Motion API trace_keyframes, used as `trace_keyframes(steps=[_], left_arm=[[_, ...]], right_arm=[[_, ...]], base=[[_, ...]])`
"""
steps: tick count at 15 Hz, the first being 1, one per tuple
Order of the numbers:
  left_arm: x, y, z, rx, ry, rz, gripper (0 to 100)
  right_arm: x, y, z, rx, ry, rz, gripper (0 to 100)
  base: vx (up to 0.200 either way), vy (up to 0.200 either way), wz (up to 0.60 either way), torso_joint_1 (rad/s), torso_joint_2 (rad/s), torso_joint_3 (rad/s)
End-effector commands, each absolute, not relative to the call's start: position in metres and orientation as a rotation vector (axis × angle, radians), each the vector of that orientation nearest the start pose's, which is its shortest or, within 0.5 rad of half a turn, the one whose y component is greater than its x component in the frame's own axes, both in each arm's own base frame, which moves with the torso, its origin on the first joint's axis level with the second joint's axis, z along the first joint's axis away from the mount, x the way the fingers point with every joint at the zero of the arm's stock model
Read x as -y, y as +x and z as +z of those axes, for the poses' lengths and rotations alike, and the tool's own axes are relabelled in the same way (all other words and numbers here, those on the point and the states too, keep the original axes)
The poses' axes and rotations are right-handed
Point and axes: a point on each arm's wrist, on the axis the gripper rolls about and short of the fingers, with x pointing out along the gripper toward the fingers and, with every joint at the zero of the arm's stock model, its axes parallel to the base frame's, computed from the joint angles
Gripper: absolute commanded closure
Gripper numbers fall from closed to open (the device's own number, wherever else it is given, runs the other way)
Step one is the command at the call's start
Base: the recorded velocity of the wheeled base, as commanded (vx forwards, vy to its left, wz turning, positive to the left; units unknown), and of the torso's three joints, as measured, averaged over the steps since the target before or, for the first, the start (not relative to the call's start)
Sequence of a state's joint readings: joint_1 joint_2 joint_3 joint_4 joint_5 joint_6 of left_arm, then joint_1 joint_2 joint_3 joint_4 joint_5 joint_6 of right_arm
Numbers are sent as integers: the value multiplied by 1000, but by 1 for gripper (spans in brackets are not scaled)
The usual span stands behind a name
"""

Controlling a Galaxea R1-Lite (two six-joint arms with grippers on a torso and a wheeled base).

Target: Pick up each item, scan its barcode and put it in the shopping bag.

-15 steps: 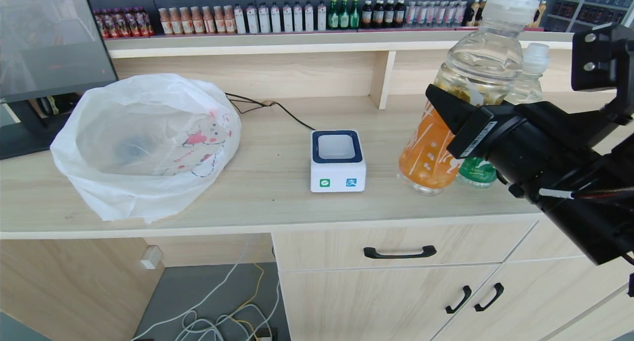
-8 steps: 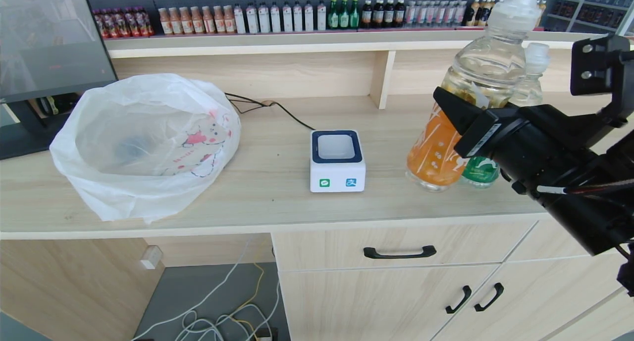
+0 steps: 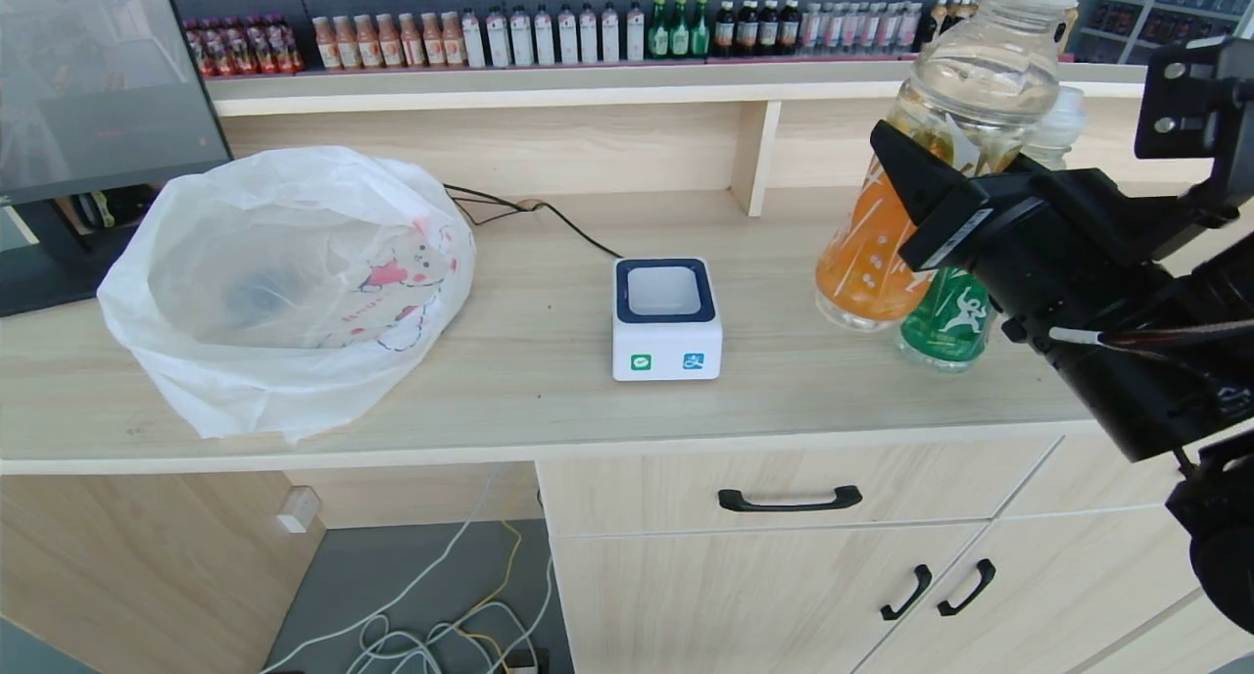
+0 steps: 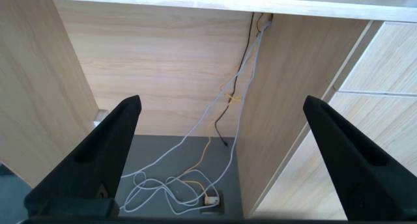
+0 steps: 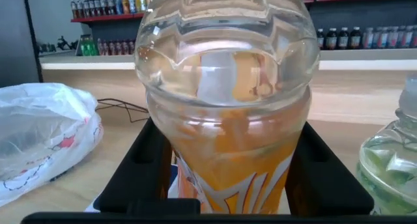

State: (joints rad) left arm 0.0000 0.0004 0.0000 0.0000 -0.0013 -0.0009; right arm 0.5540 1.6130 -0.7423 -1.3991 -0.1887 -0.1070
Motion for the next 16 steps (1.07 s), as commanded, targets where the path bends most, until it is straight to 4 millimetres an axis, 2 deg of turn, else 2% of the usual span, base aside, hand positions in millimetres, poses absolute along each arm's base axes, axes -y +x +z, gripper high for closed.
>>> trace_keyframes(steps=[1,4,8,16], left_arm=[[0,-23,75,0,-2,0,0],[0,-23,75,0,-3,-3,0],[0,-23,75,0,0,-3,0],[0,-23,75,0,0,0,0]], right_arm=[[-138,237,268,520,97,306,100],[-139,238,269,529,103,300,100],[-138,242,267,535,103,291,100],[-134,235,270,545,107,290,100]], base=[[200,200,0,-12,2,7],[200,200,0,7,1,1],[0,200,0,6,1,5],[0,0,0,0,0,0]])
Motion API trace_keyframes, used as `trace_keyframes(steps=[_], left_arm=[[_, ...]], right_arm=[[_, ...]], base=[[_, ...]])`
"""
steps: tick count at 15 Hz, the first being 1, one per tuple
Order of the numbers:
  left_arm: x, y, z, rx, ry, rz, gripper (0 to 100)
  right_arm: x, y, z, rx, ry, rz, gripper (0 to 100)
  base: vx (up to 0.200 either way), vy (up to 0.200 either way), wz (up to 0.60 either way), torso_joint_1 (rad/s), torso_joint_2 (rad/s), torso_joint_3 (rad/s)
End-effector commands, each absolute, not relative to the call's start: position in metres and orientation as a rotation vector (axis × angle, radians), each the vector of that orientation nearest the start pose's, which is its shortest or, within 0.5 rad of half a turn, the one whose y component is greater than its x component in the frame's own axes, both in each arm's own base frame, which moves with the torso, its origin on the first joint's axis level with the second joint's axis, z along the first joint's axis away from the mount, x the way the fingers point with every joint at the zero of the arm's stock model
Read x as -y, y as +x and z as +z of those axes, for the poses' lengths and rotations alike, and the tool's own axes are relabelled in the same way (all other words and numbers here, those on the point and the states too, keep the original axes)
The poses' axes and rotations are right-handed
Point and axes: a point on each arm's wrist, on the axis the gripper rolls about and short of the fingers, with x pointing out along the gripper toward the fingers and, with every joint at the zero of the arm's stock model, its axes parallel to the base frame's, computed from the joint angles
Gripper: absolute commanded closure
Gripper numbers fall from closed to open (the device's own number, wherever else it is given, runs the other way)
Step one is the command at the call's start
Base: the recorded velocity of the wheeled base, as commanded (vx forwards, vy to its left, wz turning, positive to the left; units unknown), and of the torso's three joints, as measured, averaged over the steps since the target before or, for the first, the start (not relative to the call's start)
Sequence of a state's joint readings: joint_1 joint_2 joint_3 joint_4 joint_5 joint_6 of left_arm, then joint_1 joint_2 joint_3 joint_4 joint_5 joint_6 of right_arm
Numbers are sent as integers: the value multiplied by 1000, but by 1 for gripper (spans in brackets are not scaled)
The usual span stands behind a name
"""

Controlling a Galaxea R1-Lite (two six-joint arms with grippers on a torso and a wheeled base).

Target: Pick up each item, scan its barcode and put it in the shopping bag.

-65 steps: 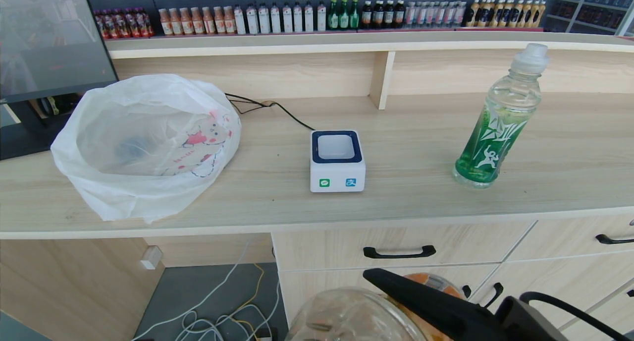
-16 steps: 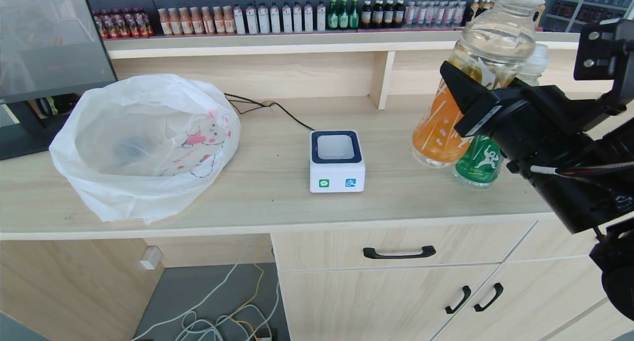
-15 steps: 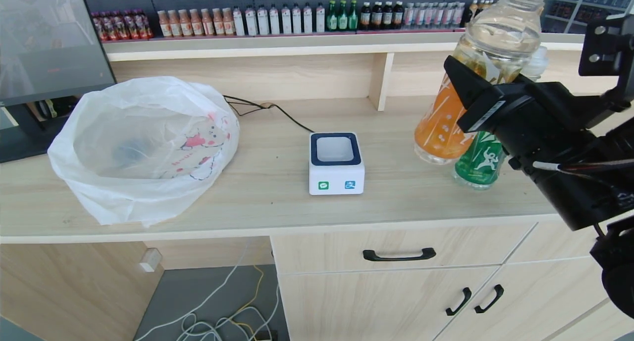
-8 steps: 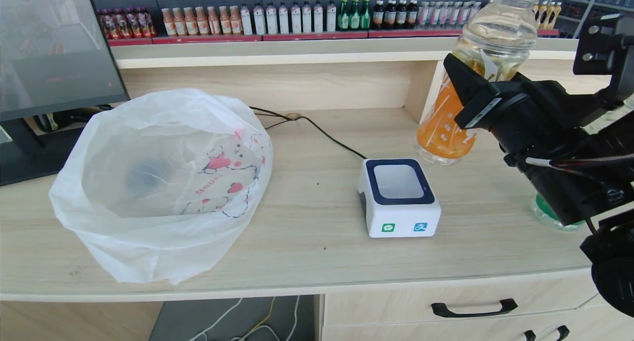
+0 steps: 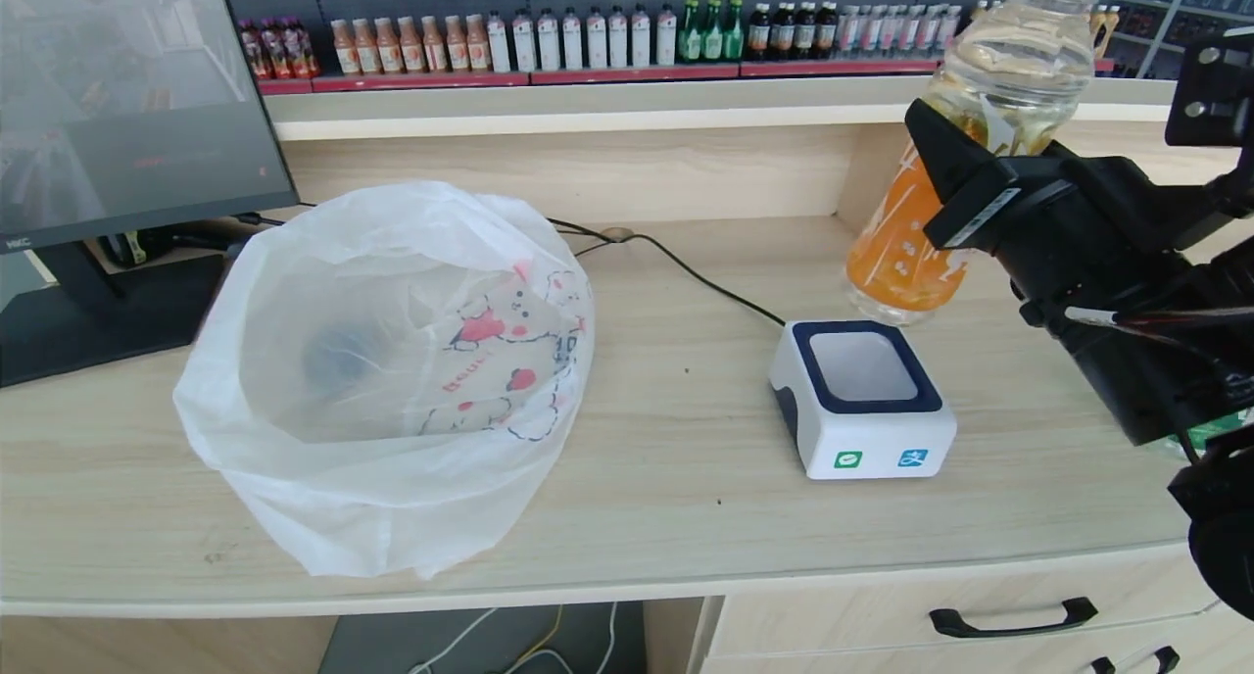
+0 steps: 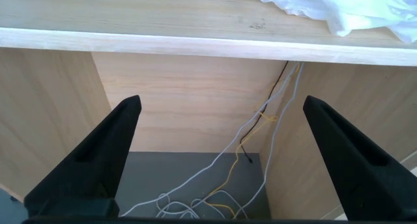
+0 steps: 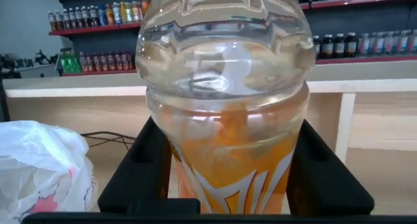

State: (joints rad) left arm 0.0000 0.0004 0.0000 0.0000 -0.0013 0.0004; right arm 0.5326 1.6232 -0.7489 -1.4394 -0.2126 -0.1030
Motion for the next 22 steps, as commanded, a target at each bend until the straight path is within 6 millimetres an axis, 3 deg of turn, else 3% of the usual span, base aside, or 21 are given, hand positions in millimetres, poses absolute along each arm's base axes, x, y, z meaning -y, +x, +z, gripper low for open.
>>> trace_keyframes(steps=[1,5,7,13,15,17,22], left_arm=[[0,-23,75,0,0,-3,0],[0,-23,75,0,0,-2,0],[0,-23,75,0,0,-2,0],[0,-23,75,0,0,0,0],[0,-23,75,0,0,0,0],[0,-23,75,0,0,-3,0],[0,-23,75,0,0,-2,0]], right_arm=[[-134,234,270,544,108,291,100],[-136,224,272,542,148,324,100],[-144,211,275,526,216,335,100],[-146,197,288,488,433,343,100],[-151,192,287,448,528,367,100],[-172,176,281,345,685,455,100],[-176,182,269,242,934,459,100]], base=[[0,0,0,0,0,0],[0,0,0,0,0,0],[0,0,0,0,0,0],[0,0,0,0,0,0],[0,0,0,0,0,0],[0,0,0,0,0,0],[0,0,0,0,0,0]])
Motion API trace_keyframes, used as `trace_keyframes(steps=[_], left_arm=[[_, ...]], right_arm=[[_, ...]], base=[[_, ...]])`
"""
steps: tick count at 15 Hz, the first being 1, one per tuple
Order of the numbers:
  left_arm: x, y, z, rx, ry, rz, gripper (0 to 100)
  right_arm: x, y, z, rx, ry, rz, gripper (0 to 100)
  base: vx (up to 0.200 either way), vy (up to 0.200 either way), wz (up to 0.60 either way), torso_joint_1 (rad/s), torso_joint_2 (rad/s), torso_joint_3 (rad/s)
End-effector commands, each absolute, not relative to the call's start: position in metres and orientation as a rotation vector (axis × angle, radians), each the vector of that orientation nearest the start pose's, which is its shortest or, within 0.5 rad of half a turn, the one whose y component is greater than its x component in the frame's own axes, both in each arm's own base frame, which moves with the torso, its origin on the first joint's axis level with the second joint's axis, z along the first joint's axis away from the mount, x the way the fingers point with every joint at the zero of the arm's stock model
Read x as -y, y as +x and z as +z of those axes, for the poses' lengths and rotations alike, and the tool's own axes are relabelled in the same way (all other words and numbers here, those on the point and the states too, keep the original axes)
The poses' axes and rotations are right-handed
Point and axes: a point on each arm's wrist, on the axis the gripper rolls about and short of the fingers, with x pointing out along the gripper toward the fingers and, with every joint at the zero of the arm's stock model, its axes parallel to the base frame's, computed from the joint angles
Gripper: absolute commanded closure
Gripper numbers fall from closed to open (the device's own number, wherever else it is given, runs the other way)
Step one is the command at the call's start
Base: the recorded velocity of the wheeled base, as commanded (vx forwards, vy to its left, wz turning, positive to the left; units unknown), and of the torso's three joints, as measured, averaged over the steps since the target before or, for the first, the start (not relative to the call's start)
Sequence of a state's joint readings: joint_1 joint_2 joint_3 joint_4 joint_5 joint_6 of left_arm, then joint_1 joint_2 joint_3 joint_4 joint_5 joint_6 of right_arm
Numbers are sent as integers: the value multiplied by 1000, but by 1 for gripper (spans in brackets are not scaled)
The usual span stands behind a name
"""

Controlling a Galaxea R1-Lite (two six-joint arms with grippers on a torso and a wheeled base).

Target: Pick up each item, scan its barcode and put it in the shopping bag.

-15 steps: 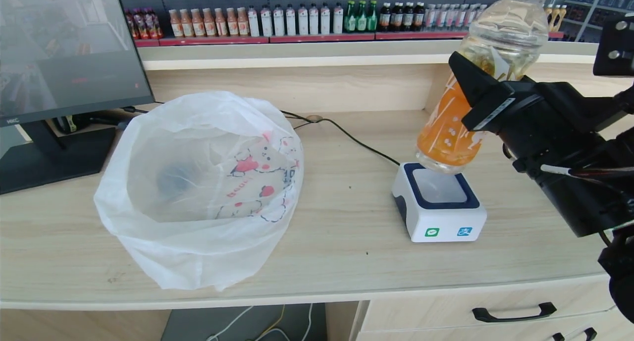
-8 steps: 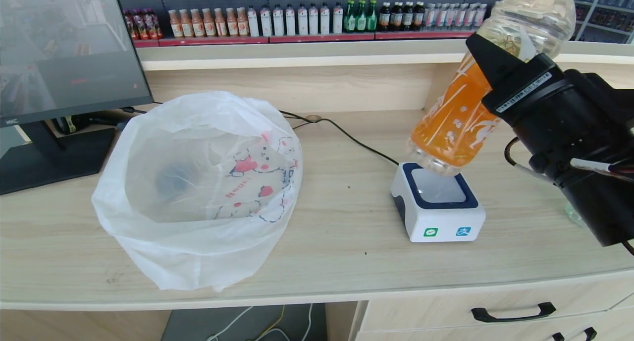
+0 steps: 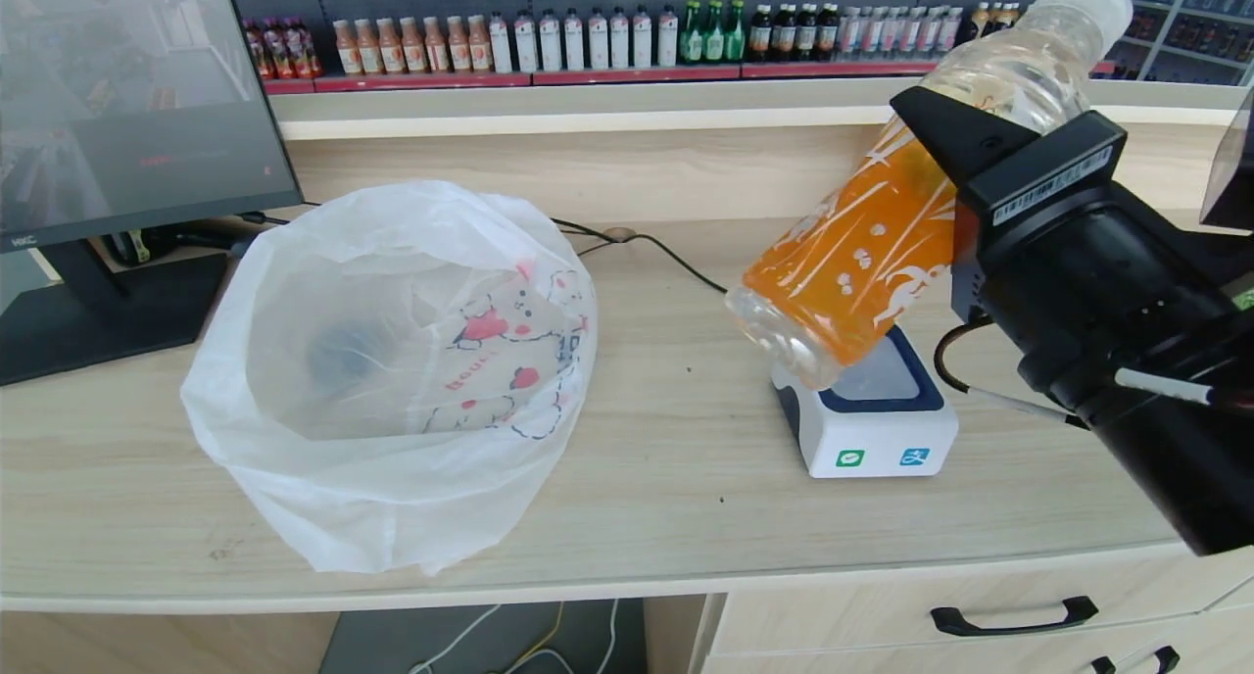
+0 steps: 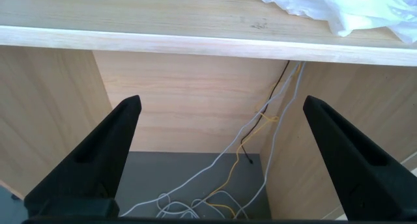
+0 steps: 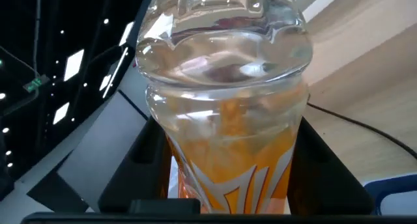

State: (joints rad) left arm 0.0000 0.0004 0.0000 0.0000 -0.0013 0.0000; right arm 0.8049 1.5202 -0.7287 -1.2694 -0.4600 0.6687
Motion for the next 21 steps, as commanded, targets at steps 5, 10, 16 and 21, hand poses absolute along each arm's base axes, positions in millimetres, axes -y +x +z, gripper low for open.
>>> trace_keyframes(steps=[5,10,16,21], left_arm=[[0,-23,75,0,0,0,0],[0,-23,75,0,0,-2,0],[0,-23,75,0,0,-2,0],[0,-23,75,0,-2,-2,0]], right_arm=[[-155,195,246,181,1078,376,100],[-145,202,239,169,1171,336,100],[-137,201,231,143,1249,314,100],[-137,201,231,144,1256,312,100]], base=[[0,0,0,0,0,0],[0,0,0,0,0,0],[0,0,0,0,0,0],[0,0,0,0,0,0]])
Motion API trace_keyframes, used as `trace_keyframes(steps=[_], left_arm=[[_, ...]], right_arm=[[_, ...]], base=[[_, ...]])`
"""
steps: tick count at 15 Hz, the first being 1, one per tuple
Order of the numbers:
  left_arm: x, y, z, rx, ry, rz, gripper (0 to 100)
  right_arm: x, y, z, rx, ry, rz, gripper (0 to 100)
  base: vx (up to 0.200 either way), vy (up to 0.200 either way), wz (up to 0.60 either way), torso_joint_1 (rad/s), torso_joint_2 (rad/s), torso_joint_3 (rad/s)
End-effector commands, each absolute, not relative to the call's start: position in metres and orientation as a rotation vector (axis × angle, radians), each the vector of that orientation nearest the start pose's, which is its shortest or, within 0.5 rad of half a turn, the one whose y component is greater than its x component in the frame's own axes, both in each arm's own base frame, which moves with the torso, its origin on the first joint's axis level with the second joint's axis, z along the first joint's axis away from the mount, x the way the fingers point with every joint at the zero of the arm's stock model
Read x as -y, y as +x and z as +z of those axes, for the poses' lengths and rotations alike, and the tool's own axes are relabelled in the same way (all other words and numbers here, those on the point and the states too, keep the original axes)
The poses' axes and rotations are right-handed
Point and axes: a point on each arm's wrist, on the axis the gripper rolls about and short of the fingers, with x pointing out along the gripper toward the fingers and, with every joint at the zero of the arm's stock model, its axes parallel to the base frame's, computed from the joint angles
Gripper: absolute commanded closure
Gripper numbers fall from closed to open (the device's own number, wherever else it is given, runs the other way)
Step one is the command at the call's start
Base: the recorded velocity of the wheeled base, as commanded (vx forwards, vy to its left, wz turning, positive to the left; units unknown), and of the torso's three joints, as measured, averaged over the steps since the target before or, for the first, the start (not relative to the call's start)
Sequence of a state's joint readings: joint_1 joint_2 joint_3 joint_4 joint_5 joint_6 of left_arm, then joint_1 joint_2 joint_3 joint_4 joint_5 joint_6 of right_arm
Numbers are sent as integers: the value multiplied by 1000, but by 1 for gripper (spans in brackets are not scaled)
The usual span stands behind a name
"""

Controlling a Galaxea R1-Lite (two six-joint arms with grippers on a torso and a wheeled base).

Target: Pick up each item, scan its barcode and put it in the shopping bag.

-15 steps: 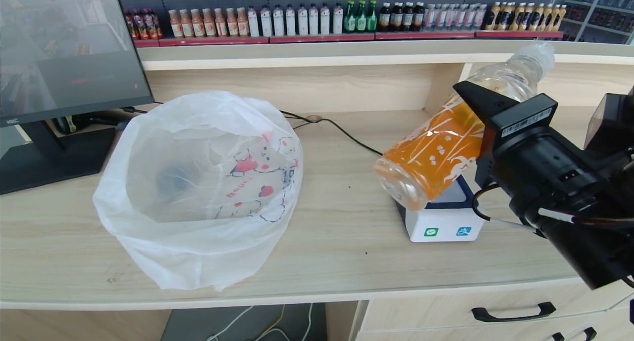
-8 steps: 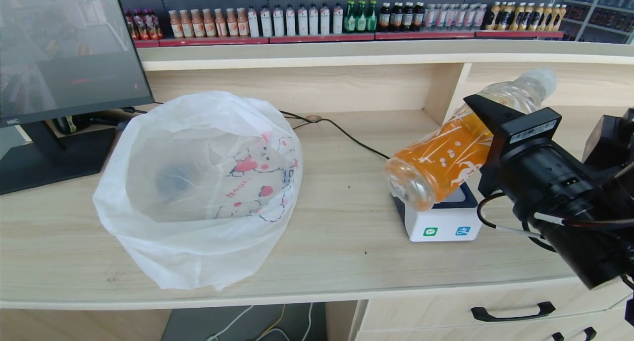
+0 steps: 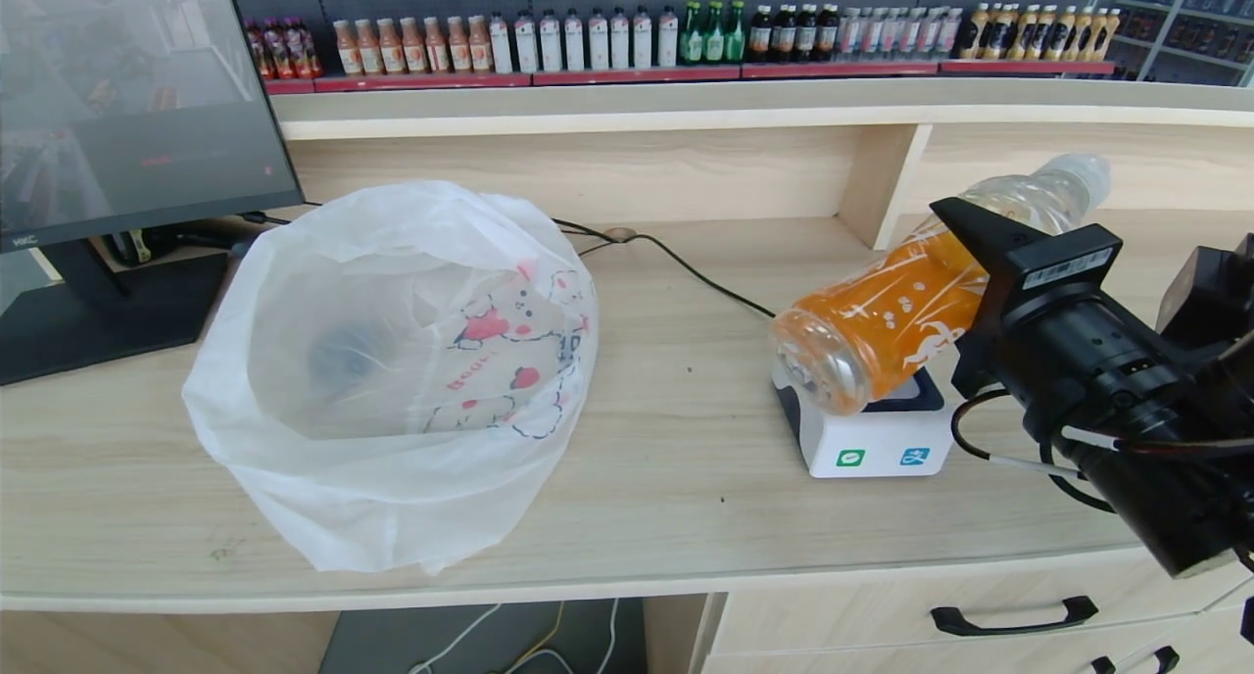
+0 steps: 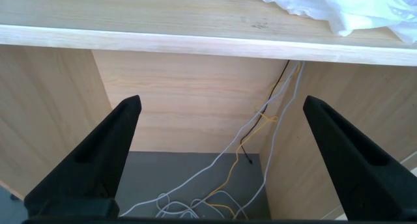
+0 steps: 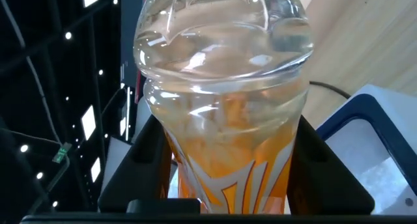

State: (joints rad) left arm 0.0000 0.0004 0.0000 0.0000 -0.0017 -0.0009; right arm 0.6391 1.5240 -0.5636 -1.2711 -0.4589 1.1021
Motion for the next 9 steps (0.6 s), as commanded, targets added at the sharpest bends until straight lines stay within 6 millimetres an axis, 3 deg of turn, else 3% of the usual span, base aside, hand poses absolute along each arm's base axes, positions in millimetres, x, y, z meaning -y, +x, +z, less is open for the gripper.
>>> trace_keyframes(steps=[1,9], left_arm=[[0,-23,75,0,-2,-2,0],[0,-23,75,0,0,-3,0]], right_arm=[[-135,202,230,144,1268,305,100],[-133,203,222,123,1281,283,100]], base=[[0,0,0,0,0,0],[0,0,0,0,0,0]])
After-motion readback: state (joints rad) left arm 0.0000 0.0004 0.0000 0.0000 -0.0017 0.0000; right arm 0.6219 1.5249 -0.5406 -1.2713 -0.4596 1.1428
